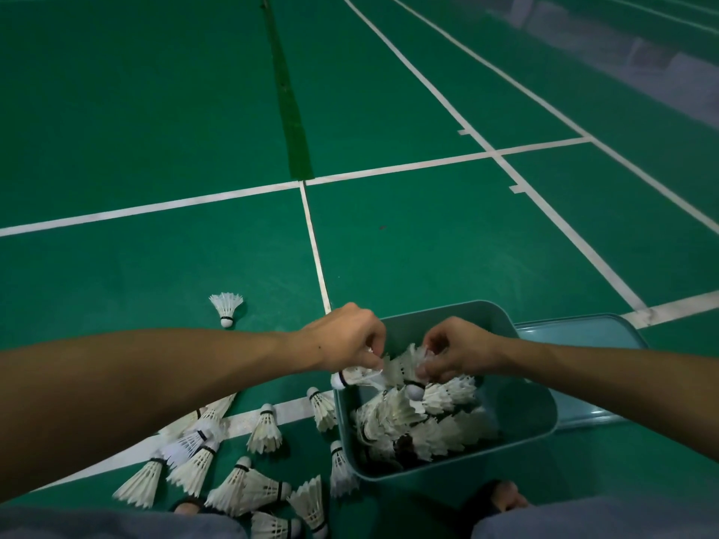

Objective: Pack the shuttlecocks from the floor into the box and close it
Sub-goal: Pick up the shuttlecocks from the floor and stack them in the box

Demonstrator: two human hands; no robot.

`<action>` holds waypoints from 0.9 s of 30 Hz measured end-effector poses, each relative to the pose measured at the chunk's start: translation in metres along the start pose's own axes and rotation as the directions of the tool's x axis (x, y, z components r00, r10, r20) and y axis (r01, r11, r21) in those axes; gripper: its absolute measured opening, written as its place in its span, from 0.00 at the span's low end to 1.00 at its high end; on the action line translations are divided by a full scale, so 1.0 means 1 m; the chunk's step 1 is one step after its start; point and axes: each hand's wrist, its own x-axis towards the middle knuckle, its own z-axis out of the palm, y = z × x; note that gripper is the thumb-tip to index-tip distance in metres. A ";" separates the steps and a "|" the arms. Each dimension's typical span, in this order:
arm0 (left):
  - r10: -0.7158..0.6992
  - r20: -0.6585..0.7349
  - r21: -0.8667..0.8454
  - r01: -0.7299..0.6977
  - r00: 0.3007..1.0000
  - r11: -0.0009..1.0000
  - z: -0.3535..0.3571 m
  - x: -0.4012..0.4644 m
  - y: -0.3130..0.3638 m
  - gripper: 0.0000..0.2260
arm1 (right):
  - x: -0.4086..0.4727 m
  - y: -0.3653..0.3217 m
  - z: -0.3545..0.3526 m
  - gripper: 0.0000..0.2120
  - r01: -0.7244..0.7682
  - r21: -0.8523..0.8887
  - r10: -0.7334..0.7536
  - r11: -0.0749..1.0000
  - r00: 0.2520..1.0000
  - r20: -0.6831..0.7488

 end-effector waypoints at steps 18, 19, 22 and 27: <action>-0.110 0.092 -0.111 0.120 0.990 0.987 0.015 0.001 0.003 0.04 | 0.008 0.056 0.050 0.08 -0.226 -0.120 0.209 0.967 0.968 -0.136; -0.110 0.099 -0.119 0.122 0.989 0.985 0.016 0.001 0.003 0.05 | 0.009 0.057 0.052 0.09 -0.233 -0.119 0.218 0.965 0.968 -0.124; -0.106 0.093 -0.128 0.117 0.990 0.985 0.019 -0.001 0.005 0.07 | 0.010 0.061 0.058 0.10 -0.255 -0.123 0.246 0.959 0.966 -0.084; -0.089 0.079 -0.121 0.099 0.993 0.988 0.020 -0.002 0.008 0.07 | 0.013 0.067 0.060 0.12 -0.286 -0.140 0.281 0.948 0.958 -0.057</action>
